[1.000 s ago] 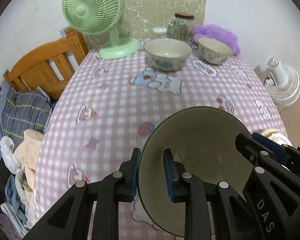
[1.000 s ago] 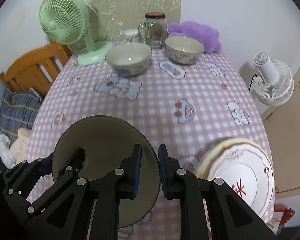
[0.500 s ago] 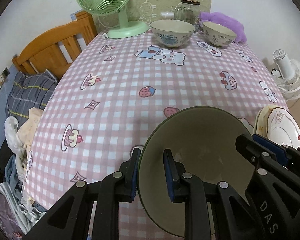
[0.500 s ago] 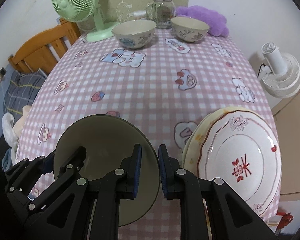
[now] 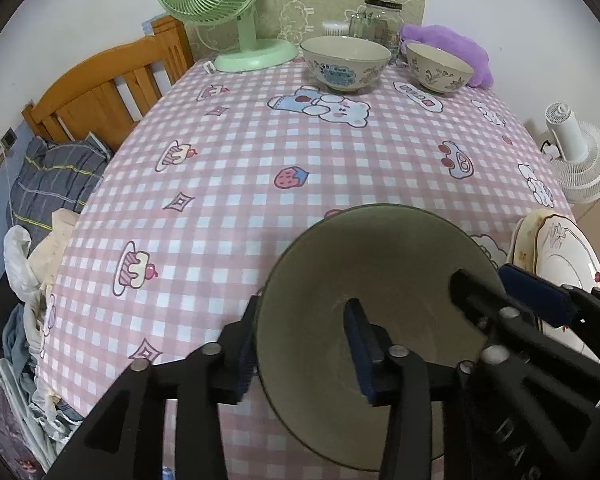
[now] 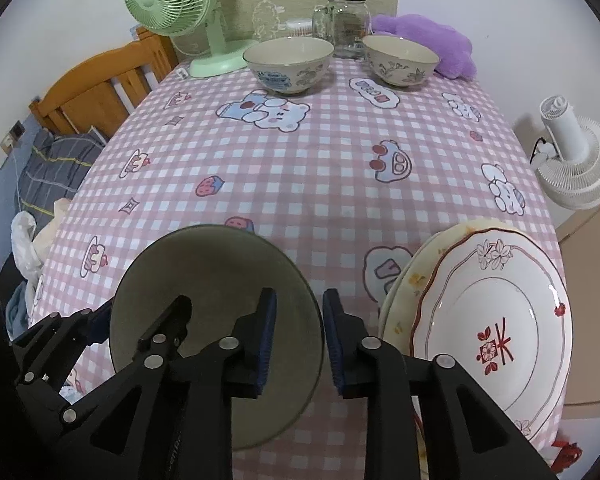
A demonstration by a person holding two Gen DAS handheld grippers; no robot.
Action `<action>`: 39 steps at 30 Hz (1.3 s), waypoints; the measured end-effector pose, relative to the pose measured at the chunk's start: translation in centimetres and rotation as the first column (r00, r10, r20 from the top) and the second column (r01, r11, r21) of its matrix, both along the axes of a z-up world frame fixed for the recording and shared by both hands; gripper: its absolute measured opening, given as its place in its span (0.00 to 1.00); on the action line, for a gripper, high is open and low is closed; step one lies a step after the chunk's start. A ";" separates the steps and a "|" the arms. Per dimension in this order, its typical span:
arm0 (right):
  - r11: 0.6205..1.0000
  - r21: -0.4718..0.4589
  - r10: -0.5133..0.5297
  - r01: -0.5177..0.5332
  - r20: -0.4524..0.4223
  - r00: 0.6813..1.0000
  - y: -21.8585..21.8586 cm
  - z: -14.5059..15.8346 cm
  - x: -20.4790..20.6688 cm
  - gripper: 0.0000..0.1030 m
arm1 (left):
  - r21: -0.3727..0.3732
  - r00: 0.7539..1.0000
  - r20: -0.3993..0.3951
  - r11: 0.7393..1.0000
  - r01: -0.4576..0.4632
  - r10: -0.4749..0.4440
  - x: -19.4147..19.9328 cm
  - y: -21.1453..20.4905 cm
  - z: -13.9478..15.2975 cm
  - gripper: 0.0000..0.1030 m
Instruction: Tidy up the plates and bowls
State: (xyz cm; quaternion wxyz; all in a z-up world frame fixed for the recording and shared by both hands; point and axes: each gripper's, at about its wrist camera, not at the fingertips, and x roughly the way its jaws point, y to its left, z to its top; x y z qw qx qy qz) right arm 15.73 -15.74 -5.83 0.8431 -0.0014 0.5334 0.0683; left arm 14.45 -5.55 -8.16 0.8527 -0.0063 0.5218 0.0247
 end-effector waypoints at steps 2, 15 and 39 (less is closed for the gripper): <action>1.000 -0.017 -0.018 0.018 0.009 1.000 -0.1 0.1 0.0 0.53 | -0.007 1.000 0.006 1.000 0.000 0.000 0.1 0.2 0.1 0.48; 0.995 -0.025 -0.094 0.096 0.063 0.994 1.0 2.9 0.4 0.75 | -0.054 0.995 0.055 0.995 0.085 -0.082 1.4 2.7 2.7 0.78; 0.995 0.007 -0.101 0.103 0.234 0.967 3.5 10.8 6.5 0.78 | -0.013 0.970 0.228 0.996 0.086 -0.081 8.3 4.3 10.0 0.79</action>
